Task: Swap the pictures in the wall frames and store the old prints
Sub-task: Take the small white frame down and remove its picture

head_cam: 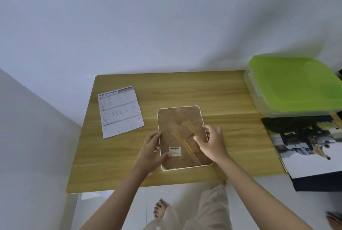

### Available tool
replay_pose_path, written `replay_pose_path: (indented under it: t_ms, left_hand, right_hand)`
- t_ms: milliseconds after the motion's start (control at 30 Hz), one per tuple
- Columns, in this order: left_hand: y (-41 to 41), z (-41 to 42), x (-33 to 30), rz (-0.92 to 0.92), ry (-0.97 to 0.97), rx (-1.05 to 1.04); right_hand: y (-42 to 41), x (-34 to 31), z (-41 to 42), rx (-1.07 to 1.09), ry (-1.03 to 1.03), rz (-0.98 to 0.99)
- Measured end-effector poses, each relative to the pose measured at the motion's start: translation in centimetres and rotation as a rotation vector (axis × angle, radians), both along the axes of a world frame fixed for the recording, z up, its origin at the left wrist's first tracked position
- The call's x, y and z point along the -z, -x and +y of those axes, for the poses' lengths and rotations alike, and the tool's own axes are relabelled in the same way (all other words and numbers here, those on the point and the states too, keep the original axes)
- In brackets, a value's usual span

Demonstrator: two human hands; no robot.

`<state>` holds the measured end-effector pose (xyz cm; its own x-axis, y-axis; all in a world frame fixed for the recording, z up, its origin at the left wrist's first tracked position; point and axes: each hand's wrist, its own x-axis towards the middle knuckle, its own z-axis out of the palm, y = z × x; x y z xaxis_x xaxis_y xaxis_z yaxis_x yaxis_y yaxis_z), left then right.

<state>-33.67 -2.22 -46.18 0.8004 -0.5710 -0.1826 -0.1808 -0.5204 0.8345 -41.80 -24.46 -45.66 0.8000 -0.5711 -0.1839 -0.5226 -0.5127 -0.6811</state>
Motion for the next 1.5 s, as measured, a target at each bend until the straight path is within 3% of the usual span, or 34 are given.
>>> replay_pose_path:
  t_ms: [167, 367, 767, 1267, 1500]
  left_hand:
    - [0.2, 0.4, -0.5, 0.027, -0.107, 0.135]
    - [0.5, 0.1, 0.0, 0.007, -0.188, 0.135]
    - [0.6, 0.1, -0.3, -0.01, -0.208, 0.118]
    - [1.8, -0.4, -0.9, -0.113, -0.182, 0.034]
    - [2.2, -0.5, -1.0, -0.122, -0.193, -0.005]
  right_hand:
    - [-4.7, -1.5, -2.1, -0.078, 0.032, 0.029]
    - [-8.2, -2.3, -3.6, -0.194, 0.122, 0.238]
    - [-9.6, -3.4, -4.7, -0.198, 0.012, 0.295]
    - [-9.3, -4.6, -5.9, -0.364, -0.067, 0.107]
    - [-4.1, -1.8, -4.9, -0.314, -0.15, -0.153]
